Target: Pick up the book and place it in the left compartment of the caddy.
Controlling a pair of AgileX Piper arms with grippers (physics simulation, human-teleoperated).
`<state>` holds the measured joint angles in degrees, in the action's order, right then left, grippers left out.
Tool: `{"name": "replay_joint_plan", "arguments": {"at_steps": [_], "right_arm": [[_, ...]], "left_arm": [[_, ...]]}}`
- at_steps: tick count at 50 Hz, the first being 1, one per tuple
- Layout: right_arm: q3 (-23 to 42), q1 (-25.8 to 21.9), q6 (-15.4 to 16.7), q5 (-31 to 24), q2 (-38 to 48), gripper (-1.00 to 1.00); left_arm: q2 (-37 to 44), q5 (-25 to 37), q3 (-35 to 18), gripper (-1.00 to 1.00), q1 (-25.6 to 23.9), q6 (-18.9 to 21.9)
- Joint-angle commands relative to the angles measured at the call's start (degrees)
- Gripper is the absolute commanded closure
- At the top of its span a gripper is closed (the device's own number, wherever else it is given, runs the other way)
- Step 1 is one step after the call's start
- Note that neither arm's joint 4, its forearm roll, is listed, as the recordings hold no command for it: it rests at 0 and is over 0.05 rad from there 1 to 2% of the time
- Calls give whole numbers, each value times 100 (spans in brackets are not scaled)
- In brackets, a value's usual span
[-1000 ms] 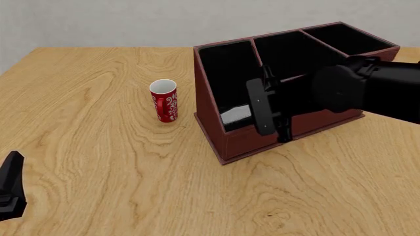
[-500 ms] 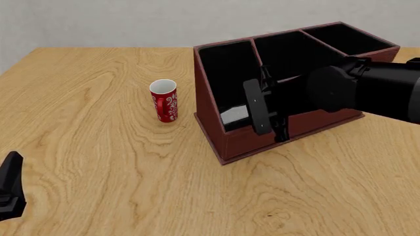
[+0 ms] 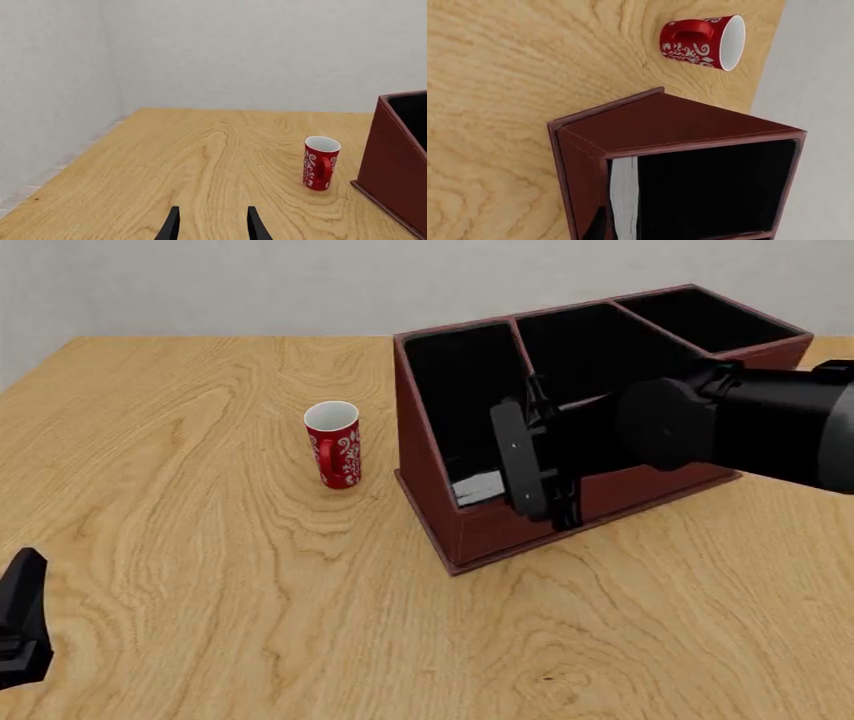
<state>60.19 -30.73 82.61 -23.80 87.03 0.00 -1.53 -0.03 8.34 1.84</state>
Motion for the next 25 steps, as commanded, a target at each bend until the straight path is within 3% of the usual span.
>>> {"name": "replay_joint_plan", "arguments": {"at_steps": [1,25], "right_arm": [[-12,-5,-17,1,-6,-100],[-102,159,56,-397,-759,-100]], "left_arm": [[0,-3,2,-100,-3,4],[0,-40,-2,-100,-93,-36]]}}
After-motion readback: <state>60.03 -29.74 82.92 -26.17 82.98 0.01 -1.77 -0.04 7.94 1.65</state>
